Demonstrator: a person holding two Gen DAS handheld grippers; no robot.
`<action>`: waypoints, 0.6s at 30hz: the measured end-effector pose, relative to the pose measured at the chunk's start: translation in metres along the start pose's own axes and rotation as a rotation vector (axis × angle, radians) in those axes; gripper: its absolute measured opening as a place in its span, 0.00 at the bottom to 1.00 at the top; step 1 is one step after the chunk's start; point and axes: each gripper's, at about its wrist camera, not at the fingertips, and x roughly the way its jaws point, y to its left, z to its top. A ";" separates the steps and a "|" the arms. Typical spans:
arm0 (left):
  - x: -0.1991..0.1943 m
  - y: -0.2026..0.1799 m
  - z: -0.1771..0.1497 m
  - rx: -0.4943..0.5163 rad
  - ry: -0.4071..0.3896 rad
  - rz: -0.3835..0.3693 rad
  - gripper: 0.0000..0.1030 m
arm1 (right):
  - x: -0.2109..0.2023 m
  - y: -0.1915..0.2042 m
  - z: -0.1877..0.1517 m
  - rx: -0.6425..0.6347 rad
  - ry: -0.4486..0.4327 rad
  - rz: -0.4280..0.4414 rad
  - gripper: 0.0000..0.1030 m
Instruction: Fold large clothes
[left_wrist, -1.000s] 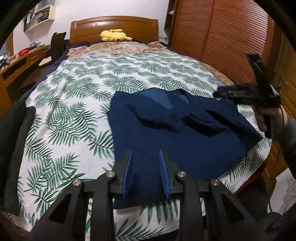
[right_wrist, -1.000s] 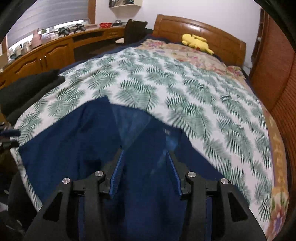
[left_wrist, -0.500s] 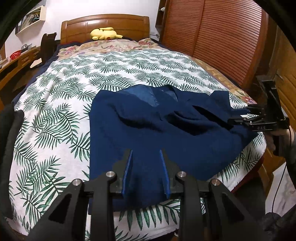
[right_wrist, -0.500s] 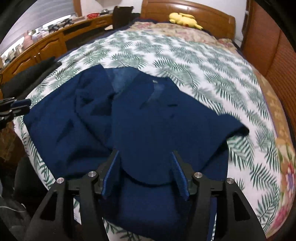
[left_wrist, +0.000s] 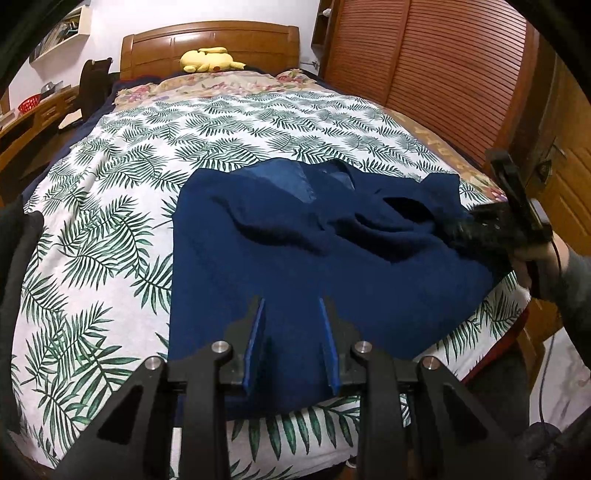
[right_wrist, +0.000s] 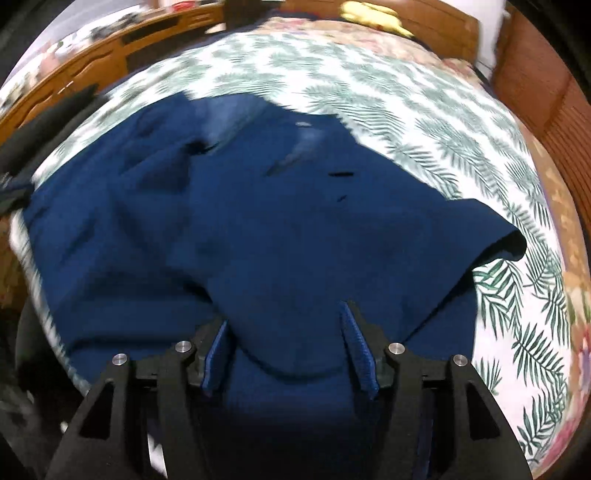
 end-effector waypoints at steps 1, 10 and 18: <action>0.000 0.000 0.000 0.001 0.002 0.002 0.26 | 0.001 -0.008 0.006 0.027 -0.019 0.016 0.17; 0.000 0.010 0.000 -0.015 0.012 0.029 0.26 | -0.002 -0.013 0.083 -0.051 -0.129 -0.063 0.06; -0.002 0.013 0.004 -0.018 0.007 0.049 0.26 | 0.023 -0.009 0.156 -0.092 -0.175 -0.135 0.20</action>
